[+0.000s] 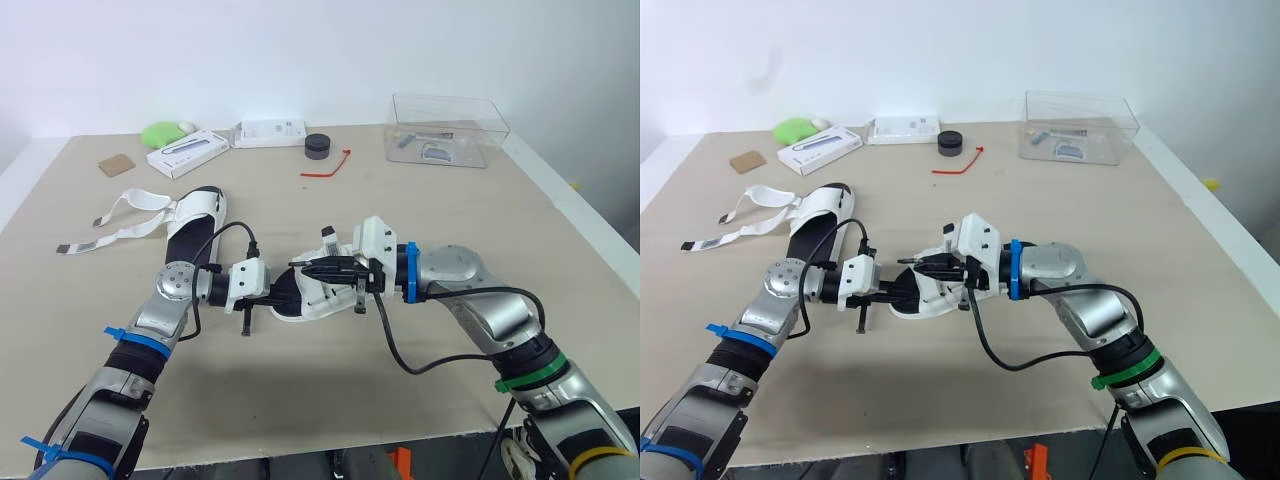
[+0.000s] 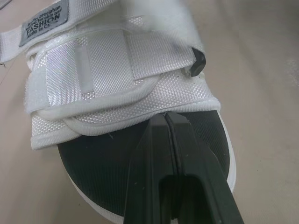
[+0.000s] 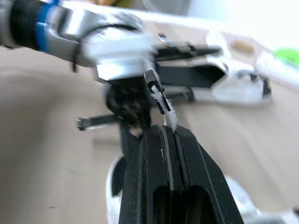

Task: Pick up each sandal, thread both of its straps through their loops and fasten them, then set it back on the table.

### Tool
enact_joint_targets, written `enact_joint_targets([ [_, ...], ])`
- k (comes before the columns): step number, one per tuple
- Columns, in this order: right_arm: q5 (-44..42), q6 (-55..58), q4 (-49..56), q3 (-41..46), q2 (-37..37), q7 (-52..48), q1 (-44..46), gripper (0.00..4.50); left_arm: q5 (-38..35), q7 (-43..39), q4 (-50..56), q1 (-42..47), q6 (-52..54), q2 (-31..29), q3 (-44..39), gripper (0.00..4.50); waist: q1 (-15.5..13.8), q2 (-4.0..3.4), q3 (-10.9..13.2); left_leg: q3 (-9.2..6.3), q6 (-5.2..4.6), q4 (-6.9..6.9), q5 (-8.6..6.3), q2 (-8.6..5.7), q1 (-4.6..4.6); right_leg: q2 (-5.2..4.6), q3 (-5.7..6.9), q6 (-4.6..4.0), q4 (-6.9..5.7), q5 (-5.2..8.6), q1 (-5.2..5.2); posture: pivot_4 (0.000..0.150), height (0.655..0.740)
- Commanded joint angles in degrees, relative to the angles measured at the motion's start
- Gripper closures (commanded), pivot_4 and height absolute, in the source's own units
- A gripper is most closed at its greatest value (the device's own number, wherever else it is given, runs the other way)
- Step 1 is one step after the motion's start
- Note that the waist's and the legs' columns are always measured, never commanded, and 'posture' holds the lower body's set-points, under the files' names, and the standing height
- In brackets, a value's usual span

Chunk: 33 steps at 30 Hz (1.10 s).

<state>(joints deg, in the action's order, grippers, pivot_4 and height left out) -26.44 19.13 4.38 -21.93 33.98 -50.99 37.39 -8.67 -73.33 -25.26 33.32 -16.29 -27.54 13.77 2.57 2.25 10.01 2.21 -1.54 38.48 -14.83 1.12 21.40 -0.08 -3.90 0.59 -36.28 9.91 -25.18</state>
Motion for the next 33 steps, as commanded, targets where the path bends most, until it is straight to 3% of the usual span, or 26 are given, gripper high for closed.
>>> enact_joint_targets([
  [1, 1.8, 3.8, -2.7, 2.7, -1.7, 0.1, 3.1, 4.45, 1.8, -0.1, -1.1, -0.6, 0.4, -0.4, 0.8, 4.50, 0.0, 0.00, 0.0, 0.00, 0.00, 0.00, 0.00, 0.00, 0.01, 0.00, -0.01, 0.01, 0.00, -0.01, -0.01, 0.150, 0.7400],
  [15, 10.0, 3.6, -11.7, 2.7, -5.5, -3.9, 7.3, 4.45, 1.7, 0.2, -0.8, -0.8, 0.6, -0.6, 0.7, 4.50, 0.1, 0.00, 0.0, 0.00, 0.00, 0.02, 0.01, -0.02, 0.03, 0.00, -0.02, 0.10, 0.00, -0.06, -0.01, 0.150, 0.7400],
  [16, 10.2, 3.9, -12.2, 3.0, -5.6, -4.0, 7.6, 3.96, 1.8, 0.3, -0.8, -0.8, 0.6, -0.6, 0.7, 4.50, 0.1, 0.00, 0.0, 0.00, 0.00, 0.02, 0.01, -0.02, 0.03, 0.00, -0.02, 0.10, 0.00, -0.06, -0.01, 0.150, 0.7400],
  [19, 11.1, 3.4, -13.1, 3.6, -5.7, -3.8, 7.9, 3.07, 1.8, 0.4, -0.8, -0.7, 0.6, -0.7, 0.7, 4.50, 0.1, 0.00, 0.0, 0.00, 0.01, 0.02, 0.01, -0.02, 0.03, 0.00, -0.01, 0.10, 0.00, -0.07, -0.01, 0.150, 0.7400],
  [20, 11.7, 2.5, -13.2, 3.6, -5.7, -3.8, 8.0, 2.40, 1.8, 0.4, -0.8, -0.7, 0.6, -0.7, 0.6, 4.50, 0.1, 0.00, 0.0, 0.00, 0.01, 0.02, 0.01, -0.03, 0.03, -0.01, -0.02, 0.10, 0.00, -0.07, -0.02, 0.150, 0.7400],
  [21, 12.2, 1.7, -13.2, 3.8, -5.7, -3.8, 8.0, 2.40, 1.8, 0.4, -0.8, -0.7, 0.6, -0.7, 0.6, 4.50, 0.1, -0.01, 0.0, 0.00, 0.01, 0.02, 0.01, -0.03, 0.03, -0.01, -0.02, 0.10, 0.00, -0.07, -0.01, 0.150, 0.7400],
  [23, 13.8, -0.8, -12.7, 4.6, -6.0, -2.8, 8.2, 1.90, 1.9, 0.3, -0.9, -0.7, 0.6, -0.7, 0.6, 4.50, 0.1, -0.01, 0.0, 0.00, 0.01, 0.01, 0.01, -0.03, 0.04, 0.00, -0.02, 0.09, 0.00, -0.06, -0.02, 0.150, 0.7400],
  [26, 14.5, -2.4, -11.5, 6.5, -6.9, -1.0, 9.3, 0.53, 1.8, 0.3, -1.0, -0.6, 0.5, -0.7, 0.6, 4.50, 0.1, -0.01, 0.0, 0.00, 0.01, 0.01, 0.01, -0.03, 0.05, 0.00, -0.01, 0.10, 0.00, -0.06, -0.03, 0.150, 0.7400],
  [30, 11.9, -0.3, -8.9, 8.3, -9.5, -1.6, 10.6, 0.53, 1.6, 0.0, -1.2, -0.5, 0.6, -0.6, 0.6, 4.50, 0.1, -0.01, 0.0, -0.01, 0.01, 0.01, 0.01, -0.02, 0.05, 0.00, -0.06, 0.11, 0.00, -0.08, -0.07, 0.150, 0.7400],
  [31, 11.8, -0.3, -8.4, 8.2, -10.2, -2.0, 10.5, 1.14, 1.5, -0.2, -1.1, -0.6, 0.6, -0.6, 0.6, 4.50, 0.1, -0.01, 0.0, -0.01, 0.01, 0.01, 0.01, -0.02, 0.06, 0.00, -0.04, 0.11, 0.00, -0.08, -0.06, 0.150, 0.7400],
  [33, 11.5, -0.1, -7.9, 7.7, -11.6, -2.5, 10.4, 1.92, 1.3, -0.4, -1.0, -0.5, 0.8, -0.6, 0.5, 4.50, 0.1, -0.01, 0.0, -0.01, 0.01, 0.00, 0.01, 0.00, 0.06, 0.02, -0.02, 0.09, 0.00, -0.07, -0.06, 0.150, 0.7400],
])
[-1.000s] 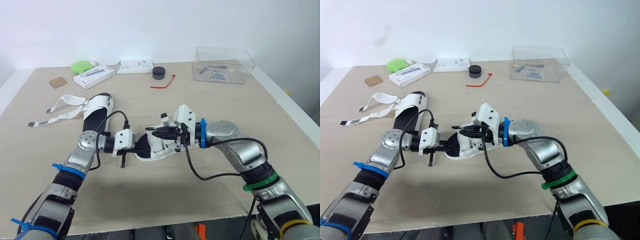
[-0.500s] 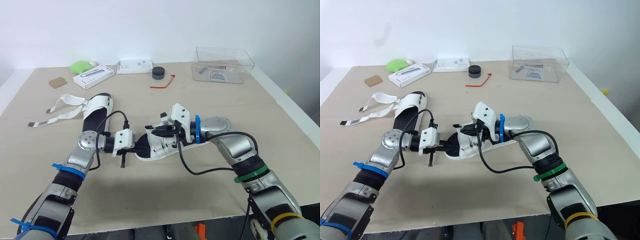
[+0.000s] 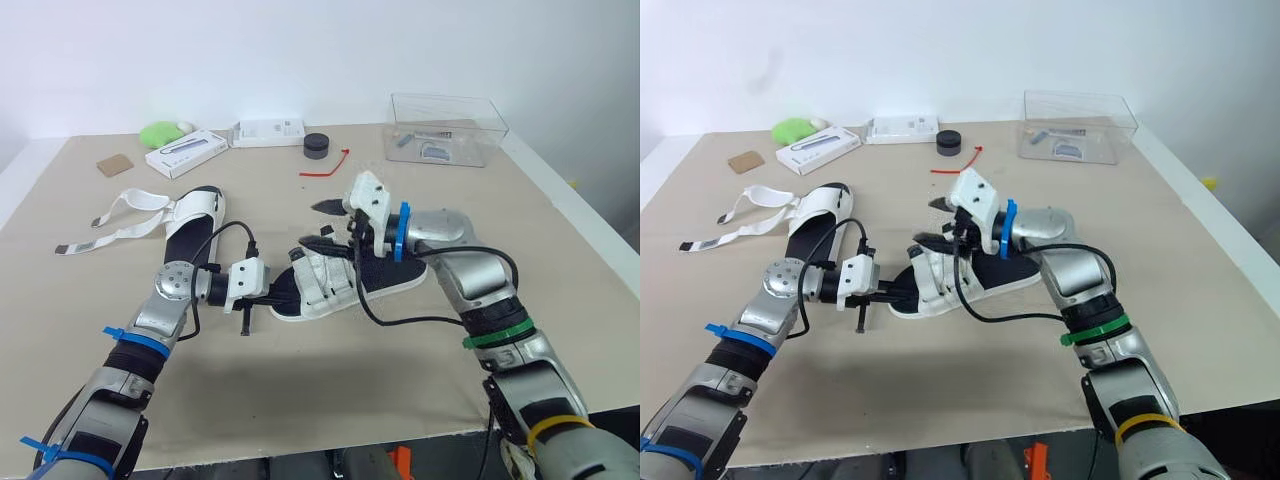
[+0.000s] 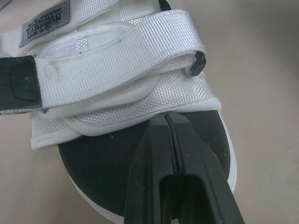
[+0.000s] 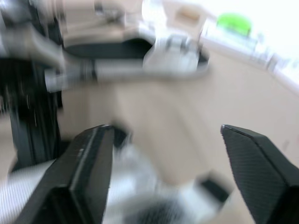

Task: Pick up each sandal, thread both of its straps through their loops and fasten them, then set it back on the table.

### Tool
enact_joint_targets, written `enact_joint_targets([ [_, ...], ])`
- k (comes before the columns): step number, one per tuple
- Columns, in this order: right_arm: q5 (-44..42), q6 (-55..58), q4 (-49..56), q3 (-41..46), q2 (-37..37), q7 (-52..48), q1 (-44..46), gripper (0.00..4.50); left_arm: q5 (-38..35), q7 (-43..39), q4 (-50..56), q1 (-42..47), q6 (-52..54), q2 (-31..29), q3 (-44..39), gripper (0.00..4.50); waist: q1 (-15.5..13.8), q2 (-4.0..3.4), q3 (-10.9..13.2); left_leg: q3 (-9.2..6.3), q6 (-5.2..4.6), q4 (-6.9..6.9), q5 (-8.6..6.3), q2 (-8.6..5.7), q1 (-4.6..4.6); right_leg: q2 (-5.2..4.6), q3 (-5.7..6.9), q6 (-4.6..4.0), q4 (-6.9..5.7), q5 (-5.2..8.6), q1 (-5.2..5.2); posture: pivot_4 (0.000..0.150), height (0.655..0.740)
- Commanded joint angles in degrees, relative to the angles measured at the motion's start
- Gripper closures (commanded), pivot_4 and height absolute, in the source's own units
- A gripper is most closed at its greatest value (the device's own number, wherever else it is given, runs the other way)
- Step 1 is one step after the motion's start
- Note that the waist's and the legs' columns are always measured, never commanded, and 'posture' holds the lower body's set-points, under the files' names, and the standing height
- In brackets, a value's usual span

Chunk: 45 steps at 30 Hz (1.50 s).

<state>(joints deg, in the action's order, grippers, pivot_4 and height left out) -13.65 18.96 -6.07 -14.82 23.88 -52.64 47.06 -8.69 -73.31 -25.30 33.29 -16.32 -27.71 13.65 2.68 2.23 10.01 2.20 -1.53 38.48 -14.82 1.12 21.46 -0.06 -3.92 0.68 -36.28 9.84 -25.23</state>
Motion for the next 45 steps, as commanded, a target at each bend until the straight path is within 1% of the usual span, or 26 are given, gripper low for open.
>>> enact_joint_targets([
  [1, -1.2, 0.4, 2.6, 0.2, -2.0, -1.3, 0.7, 2.33, 1.2, -0.5, -0.9, -0.5, 0.9, -0.4, 0.7, 4.50, 0.0, 0.00, 0.0, 0.00, 0.00, 0.00, 0.00, 0.00, 0.01, 0.00, 0.01, -0.01, 0.00, 0.01, 0.00, 0.150, 0.7400],
  [3, -0.4, 0.2, 2.0, -1.2, -2.7, -2.4, 0.7, 3.48, 1.1, -0.7, -0.6, -0.4, 1.1, -0.4, 0.7, 4.50, 0.0, 0.00, 0.0, 0.00, 0.00, 0.00, 0.00, 0.00, 0.04, 0.00, 0.02, -0.01, 0.00, 0.01, -0.01, 0.150, 0.7400],
  [5, 0.1, 1.2, 0.7, -2.5, -3.2, -3.8, 0.9, 4.37, 0.9, -0.8, -0.2, -0.5, 1.3, -0.4, 0.6, 4.50, 0.0, 0.00, 0.0, 0.00, 0.00, 0.00, 0.00, 0.00, 0.04, -0.01, 0.01, -0.01, 0.01, 0.01, -0.02, 0.150, 0.7400],
  [6, 0.5, 1.5, -0.3, -3.1, -3.3, -4.4, 1.0, 4.49, 0.8, -0.9, 0.0, -0.6, 1.5, -0.5, 0.5, 4.50, 0.0, 0.00, 0.0, 0.00, 0.00, 0.00, 0.00, 0.00, 0.04, -0.01, 0.01, -0.01, 0.01, 0.01, -0.02, 0.150, 0.7400],
  [10, 3.7, -0.2, -5.4, -5.6, -3.1, -6.4, 1.9, 4.49, -0.2, -1.2, 1.3, -1.1, 2.4, -0.5, 0.1, 4.50, 0.0, 0.00, 0.0, 0.01, 0.00, 0.00, 0.00, 0.00, 0.05, 0.00, 0.02, -0.03, 0.01, 0.02, -0.02, 0.150, 0.7400],
  [14, 9.9, -5.9, -14.6, -8.1, -2.5, -6.2, 4.5, 4.49, -0.8, -1.4, 2.9, -1.8, 3.5, -0.5, -0.2, 4.50, 0.1, 0.00, 0.0, 0.01, 0.00, -0.03, -0.01, 0.00, 0.07, 0.00, 0.02, -0.07, 0.01, 0.04, -0.07, 0.150, 0.7400],
  [19, 14.3, -12.1, -20.8, -9.3, -2.2, -7.1, 6.5, 4.49, -0.9, -1.3, 4.2, -2.4, 4.3, -0.7, -0.4, 4.50, 0.0, 0.00, 0.0, 0.03, -0.02, -0.07, -0.02, 0.01, 0.06, 0.02, 0.06, -0.12, 0.01, 0.08, -0.06, 0.150, 0.7400],
  [24, 13.4, -13.3, -20.3, -7.4, -2.9, -7.4, 7.6, 4.49, -0.8, -1.3, 4.6, -2.7, 4.7, -0.9, -0.5, 4.50, 0.0, 0.00, 0.0, 0.01, 0.00, -0.04, -0.01, 0.02, 0.05, 0.00, 0.05, -0.09, 0.00, 0.04, -0.05, 0.150, 0.7400],
  [27, 12.3, -13.7, -18.8, -4.6, -2.5, -6.0, 9.1, 4.49, -0.7, -1.4, 4.6, -2.6, 4.7, -0.8, -0.4, 4.50, 0.0, -0.01, 0.0, 0.01, 0.00, -0.04, -0.01, 0.01, 0.05, -0.01, 0.02, -0.08, 0.00, 0.03, -0.06, 0.150, 0.7400],
  [30, 10.3, -12.3, -16.2, -0.9, -1.0, -5.8, 9.7, 4.49, -0.6, -1.3, 4.3, -2.3, 4.6, -0.5, -0.3, 4.50, 0.0, -0.02, 0.0, 0.01, 0.00, -0.05, -0.01, 0.01, 0.09, -0.04, 0.01, -0.08, 0.01, 0.04, -0.10, 0.150, 0.7400],
  [34, 9.1, -12.0, -13.5, 2.3, 2.1, -6.9, 8.3, 4.49, -0.5, -1.5, 4.0, -2.1, 4.4, -0.5, -0.3, 4.50, 0.0, -0.02, 0.0, 0.01, 0.01, -0.08, -0.09, 0.01, 0.12, -0.04, 0.03, -0.08, 0.04, 0.13, -0.09, 0.150, 0.7400],
  [36, 7.0, -8.9, -13.9, 5.4, 3.8, -6.6, 7.4, 4.49, -0.4, -1.6, 3.5, -1.8, 4.2, -0.3, -0.2, 4.50, 0.0, -0.02, 0.0, 0.01, 0.01, -0.10, -0.10, 0.01, 0.12, -0.04, 0.03, -0.09, 0.06, 0.15, -0.09, 0.150, 0.7400],
  [39, 5.6, -8.7, -14.5, 7.6, 6.3, -8.1, 5.2, 3.55, -0.6, -1.7, 3.2, -1.4, 4.2, 0.0, -0.2, 4.50, 0.0, -0.02, 0.0, 0.02, 0.01, -0.10, -0.11, 0.00, 0.14, -0.06, 0.04, -0.08, 0.07, 0.15, -0.09, 0.150, 0.7400],
  [40, 5.1, -9.0, -14.5, 7.9, 7.1, -9.3, 4.0, 3.15, -0.8, -1.8, 3.2, -1.3, 4.3, 0.1, -0.2, 4.50, 0.0, -0.02, 0.0, 0.02, 0.01, -0.10, -0.11, -0.01, 0.14, -0.06, 0.03, -0.08, 0.08, 0.15, -0.09, 0.150, 0.7400],
  [41, 4.4, -9.1, -14.6, 8.2, 8.0, -10.9, 2.8, 2.69, -1.0, -1.9, 3.3, -1.2, 4.4, 0.2, -0.3, 4.50, 0.0, -0.02, 0.0, 0.02, 0.01, -0.10, -0.11, -0.02, 0.14, -0.06, 0.04, -0.07, 0.09, 0.15, -0.08, 0.150, 0.7400],
  [43, 4.7, -11.6, -15.5, 7.2, 10.8, -15.4, 0.0, 1.59, -1.1, -2.1, 3.3, -1.1, 4.3, 0.3, -0.4, 4.50, 0.0, -0.02, 0.0, 0.03, 0.00, -0.10, -0.11, -0.04, 0.14, -0.06, 0.02, -0.05, 0.10, 0.16, -0.08, 0.150, 0.7400],
  [45, 5.1, -13.6, -17.5, 6.4, 13.0, -19.4, -2.0, 0.73, -1.9, -2.8, 3.6, -1.0, 4.4, 0.3, -0.8, 4.50, 0.0, -0.04, 0.0, 0.04, 0.00, -0.10, -0.11, -0.05, 0.15, -0.06, 0.01, -0.04, 0.10, 0.16, -0.08, 0.150, 0.7400],
])
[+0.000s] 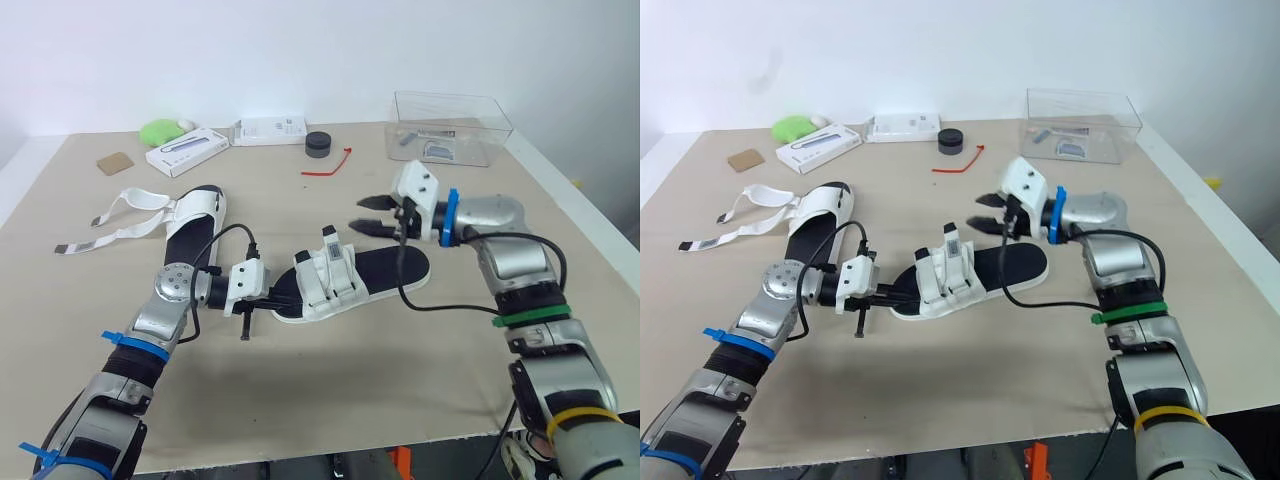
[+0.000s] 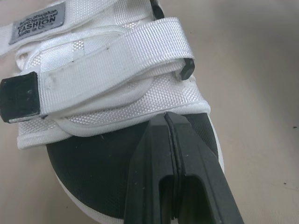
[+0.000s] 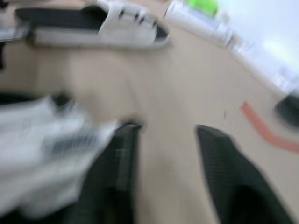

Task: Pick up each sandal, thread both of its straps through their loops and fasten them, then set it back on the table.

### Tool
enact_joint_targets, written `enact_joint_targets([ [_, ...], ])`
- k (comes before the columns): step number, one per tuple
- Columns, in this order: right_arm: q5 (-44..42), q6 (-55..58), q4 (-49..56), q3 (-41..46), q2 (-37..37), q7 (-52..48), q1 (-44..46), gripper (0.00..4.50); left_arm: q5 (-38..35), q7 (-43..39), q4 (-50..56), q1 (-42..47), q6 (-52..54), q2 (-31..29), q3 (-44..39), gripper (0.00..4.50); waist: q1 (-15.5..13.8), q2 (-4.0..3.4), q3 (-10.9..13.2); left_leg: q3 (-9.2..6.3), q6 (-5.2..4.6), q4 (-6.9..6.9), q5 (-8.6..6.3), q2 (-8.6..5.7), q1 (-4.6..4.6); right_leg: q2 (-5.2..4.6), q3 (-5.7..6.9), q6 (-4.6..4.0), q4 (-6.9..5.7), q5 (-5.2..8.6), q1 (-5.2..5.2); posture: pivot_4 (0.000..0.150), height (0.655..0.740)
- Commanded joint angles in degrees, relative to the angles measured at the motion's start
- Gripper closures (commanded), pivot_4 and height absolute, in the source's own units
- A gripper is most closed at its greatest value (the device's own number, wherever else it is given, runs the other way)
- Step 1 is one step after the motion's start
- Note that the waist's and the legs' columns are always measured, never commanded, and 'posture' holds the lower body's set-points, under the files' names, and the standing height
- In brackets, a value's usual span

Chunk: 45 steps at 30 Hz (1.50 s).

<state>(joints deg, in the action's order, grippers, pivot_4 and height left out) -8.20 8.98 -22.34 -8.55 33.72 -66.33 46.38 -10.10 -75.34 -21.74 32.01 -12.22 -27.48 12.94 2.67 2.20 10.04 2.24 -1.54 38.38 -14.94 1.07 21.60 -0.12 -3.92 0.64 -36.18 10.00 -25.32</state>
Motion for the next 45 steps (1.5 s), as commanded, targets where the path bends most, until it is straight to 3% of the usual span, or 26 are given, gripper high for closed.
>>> enact_joint_targets([
  [1, -0.7, -4.8, -2.3, 0.1, 3.7, -7.6, -2.0, 0.27, -0.9, -1.0, 0.2, 0.3, 0.3, 0.0, -0.3, 4.50, 0.0, 0.00, 0.0, 0.02, 0.00, 0.00, 0.00, -0.02, 0.00, 0.00, 0.01, 0.01, 0.00, 0.00, 0.01, 0.150, 0.7400],
  [2, -0.9, -6.0, -3.5, 0.0, 3.9, -9.0, -2.3, 0.08, -1.2, -1.3, 0.4, 0.4, 0.2, 0.0, -0.5, 4.50, 0.0, 0.00, 0.0, 0.04, 0.00, 0.00, 0.00, -0.03, 0.00, 0.00, 0.01, 0.01, 0.01, 0.00, 0.01, 0.150, 0.7400],
  [8, 2.1, -17.7, -15.5, -1.4, 0.4, -11.3, 3.5, 0.08, -4.9, -1.9, 4.0, 1.0, 4.4, -0.9, -3.1, 4.50, 0.5, 0.00, 0.0, 0.07, -0.02, 0.01, -0.01, -0.02, -0.11, 0.14, -0.18, 0.01, 0.00, -0.08, -0.01, 0.150, 0.7400],
  [9, 2.7, -19.7, -18.1, -1.6, -0.4, -11.2, 5.0, 0.02, -5.5, -1.7, 4.6, 1.2, 4.9, -1.1, -3.8, 4.25, 0.6, -0.01, 0.1, 0.07, -0.02, 0.02, -0.01, 0.00, -0.12, 0.19, -0.19, 0.00, -0.01, -0.10, -0.01, 0.150, 0.7400],
  [11, 3.5, -22.6, -23.0, -1.8, -1.8, -11.6, 7.8, 0.00, -7.5, -1.9, 6.4, 1.3, 6.6, -1.8, -5.3, 3.65, 0.6, -0.02, 0.1, 0.06, 0.00, 0.02, 0.00, 0.06, -0.11, 0.22, -0.16, -0.04, -0.03, -0.11, -0.01, 0.150, 0.7400],
  [13, 4.0, -24.8, -27.3, -1.8, -3.1, -12.2, 10.2, 0.00, -9.8, -2.4, 8.6, 1.2, 8.2, -2.6, -6.9, 2.77, 0.6, -0.02, 0.1, 0.07, 0.00, 0.02, 0.00, 0.14, -0.08, 0.23, -0.12, -0.07, -0.03, -0.10, -0.02, 0.150, 0.7400],
  [18, 4.7, -28.4, -34.4, -1.9, -6.1, -14.2, 13.8, 0.00, -13.9, -3.7, 15.3, -1.5, 12.0, -5.7, -9.3, 0.09, 0.6, -0.02, 0.1, 0.02, 0.10, -0.03, -0.11, 0.21, -0.05, 0.19, -0.11, -0.18, 0.00, 0.00, -0.04, 0.150, 0.7400],
  [28, 5.7, -29.5, -39.1, -1.1, -12.3, -14.6, 15.0, 0.00, -22.6, 1.1, 27.7, -7.8, 29.8, -8.5, -11.5, 0.03, 0.8, -0.05, 0.1, 0.00, 0.37, 0.00, -0.32, 0.21, -0.04, 0.15, -0.15, -0.25, -0.01, 0.05, -0.05, 0.150, 0.7400],
  [38, 4.0, -26.1, -37.4, 0.6, -13.9, -15.9, 12.2, 4.47, -20.2, 5.9, 29.0, -8.9, 29.2, -7.7, -11.9, 0.00, 0.7, -0.06, 0.1, -0.03, 0.40, 0.01, -0.31, 0.23, -0.08, 0.18, -0.12, -0.28, -0.03, 0.05, -0.04, 0.150, 0.7400],
  [45, 1.2, -18.2, -28.7, 4.5, -12.9, -8.7, 8.8, 4.47, -18.7, 7.6, 28.6, -9.2, 27.4, -7.0, -11.4, 0.00, 0.7, -0.06, 0.1, -0.01, 0.43, 0.01, -0.32, 0.23, -0.08, 0.17, -0.14, -0.31, -0.04, 0.05, -0.04, 0.150, 0.7400],
])
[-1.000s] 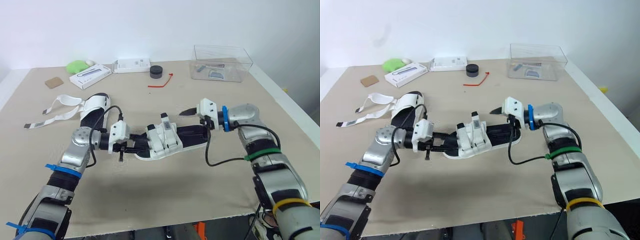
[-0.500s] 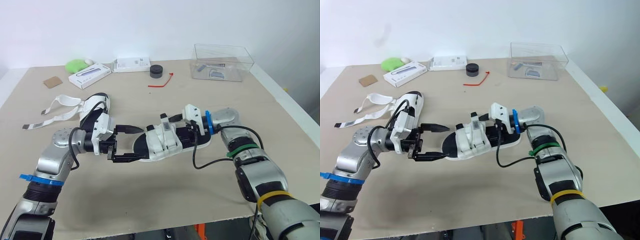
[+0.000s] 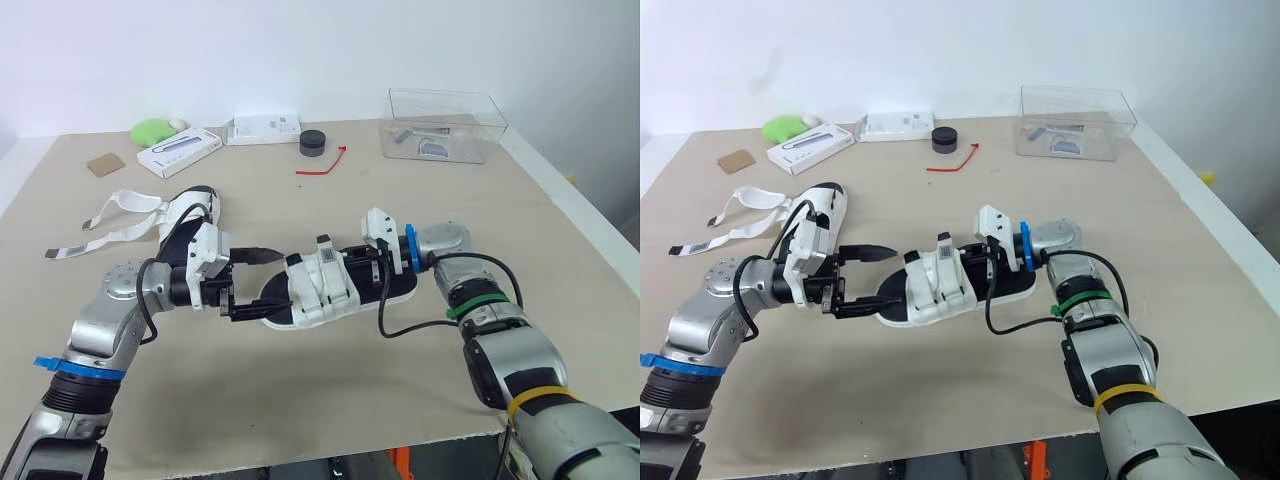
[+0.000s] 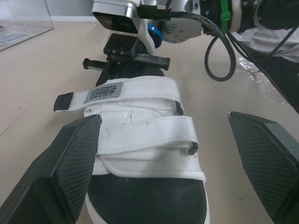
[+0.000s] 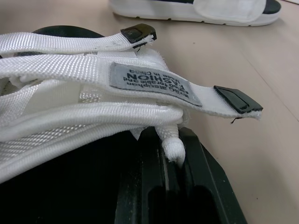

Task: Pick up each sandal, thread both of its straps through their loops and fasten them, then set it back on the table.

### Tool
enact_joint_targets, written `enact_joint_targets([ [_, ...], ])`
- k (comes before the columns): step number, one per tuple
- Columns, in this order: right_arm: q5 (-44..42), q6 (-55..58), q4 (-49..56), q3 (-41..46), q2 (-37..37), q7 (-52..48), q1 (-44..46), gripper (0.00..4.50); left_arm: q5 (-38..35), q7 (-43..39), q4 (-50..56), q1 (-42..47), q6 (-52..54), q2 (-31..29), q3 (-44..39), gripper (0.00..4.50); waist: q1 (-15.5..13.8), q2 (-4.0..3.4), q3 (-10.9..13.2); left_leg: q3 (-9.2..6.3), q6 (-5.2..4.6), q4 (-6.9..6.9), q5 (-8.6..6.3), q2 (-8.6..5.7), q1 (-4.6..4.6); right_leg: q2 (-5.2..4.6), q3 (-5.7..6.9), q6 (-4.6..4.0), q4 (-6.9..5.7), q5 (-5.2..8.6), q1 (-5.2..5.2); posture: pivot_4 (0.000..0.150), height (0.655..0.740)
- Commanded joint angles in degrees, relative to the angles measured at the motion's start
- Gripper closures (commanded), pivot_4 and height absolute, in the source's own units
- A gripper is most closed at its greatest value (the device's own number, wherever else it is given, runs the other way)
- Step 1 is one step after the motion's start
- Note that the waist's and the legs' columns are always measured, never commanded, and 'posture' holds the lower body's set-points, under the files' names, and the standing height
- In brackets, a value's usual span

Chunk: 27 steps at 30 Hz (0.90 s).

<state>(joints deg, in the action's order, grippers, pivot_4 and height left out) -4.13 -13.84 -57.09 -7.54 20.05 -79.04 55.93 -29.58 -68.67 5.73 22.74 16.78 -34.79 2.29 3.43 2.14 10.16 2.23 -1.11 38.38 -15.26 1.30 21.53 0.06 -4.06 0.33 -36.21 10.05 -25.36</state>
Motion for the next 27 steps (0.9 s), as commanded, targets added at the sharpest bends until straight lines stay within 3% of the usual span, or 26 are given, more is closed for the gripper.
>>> enact_joint_targets([
  [1, -4.0, 7.3, 8.9, 4.8, 1.2, 5.8, -1.6, 4.47, 1.3, 1.4, 0.9, 0.1, -2.1, 0.5, -0.6, 0.00, -0.1, 0.00, 0.0, 0.00, 0.00, 0.00, 0.00, 0.00, 0.00, -0.01, 0.01, 0.00, -0.01, 0.00, 0.00, 0.150, 0.7400],
  [4, -5.6, 17.4, 20.8, 9.0, 3.6, 14.3, -6.4, 4.47, 2.3, 2.7, 0.5, 0.4, -3.0, 1.4, -0.3, 0.00, -0.6, -0.01, 0.0, -0.02, 0.02, 0.01, 0.01, -0.03, 0.03, -0.05, 0.01, 0.01, -0.02, 0.00, 0.00, 0.150, 0.7400],
  [8, -3.7, 33.5, 37.5, 18.3, 4.6, 38.7, -14.7, 4.47, 3.9, 3.9, 0.2, 0.7, -3.9, 3.2, 1.0, 0.00, -1.0, -0.01, 0.0, -0.03, 0.22, 0.01, -0.02, -0.16, 0.14, -0.21, 0.06, 0.09, 0.00, 0.06, -0.04, 0.150, 0.7400],
  [15, -1.9, 50.9, 55.0, 30.6, -7.5, 73.5, -21.0, 4.47, 5.3, 4.9, -0.7, 2.0, -4.6, 6.0, 2.7, 0.00, -0.6, 0.00, 0.0, 0.00, 0.71, 0.07, 0.03, -0.33, 0.82, -0.33, -0.16, 0.29, -0.14, 0.07, -0.73, 0.150, 0.7400],
  [19, -1.5, 51.3, 56.3, 31.5, -11.4, 80.3, -21.6, 4.47, 6.2, 4.8, -1.1, 2.3, -5.1, 6.9, 3.4, 0.00, -0.6, -0.01, 0.0, 0.01, 0.81, 0.06, 0.10, -0.32, 0.91, -0.25, -0.18, 0.23, -0.28, 0.03, -0.92, 0.150, 0.7400],
  [22, -2.7, 50.5, 55.9, 30.8, -11.3, 80.1, -21.7, 4.47, 6.2, 4.8, -1.4, 2.7, -5.3, 7.3, 3.6, 0.00, -0.6, -0.01, 0.0, 0.02, 0.80, 0.07, 0.13, -0.33, 0.89, -0.25, -0.17, 0.29, -0.28, 0.01, -0.90, 0.150, 0.7400],
  [27, -1.7, 51.0, 57.4, 27.1, -6.9, 76.7, -23.4, 2.35, 6.7, 4.4, -2.0, 2.6, -6.0, 7.2, 3.9, 0.00, -0.7, -0.01, 0.0, 0.02, 0.77, 0.09, 0.15, -0.35, 0.89, -0.26, -0.17, 0.46, -0.26, 0.08, -0.87, 0.150, 0.7400],
])
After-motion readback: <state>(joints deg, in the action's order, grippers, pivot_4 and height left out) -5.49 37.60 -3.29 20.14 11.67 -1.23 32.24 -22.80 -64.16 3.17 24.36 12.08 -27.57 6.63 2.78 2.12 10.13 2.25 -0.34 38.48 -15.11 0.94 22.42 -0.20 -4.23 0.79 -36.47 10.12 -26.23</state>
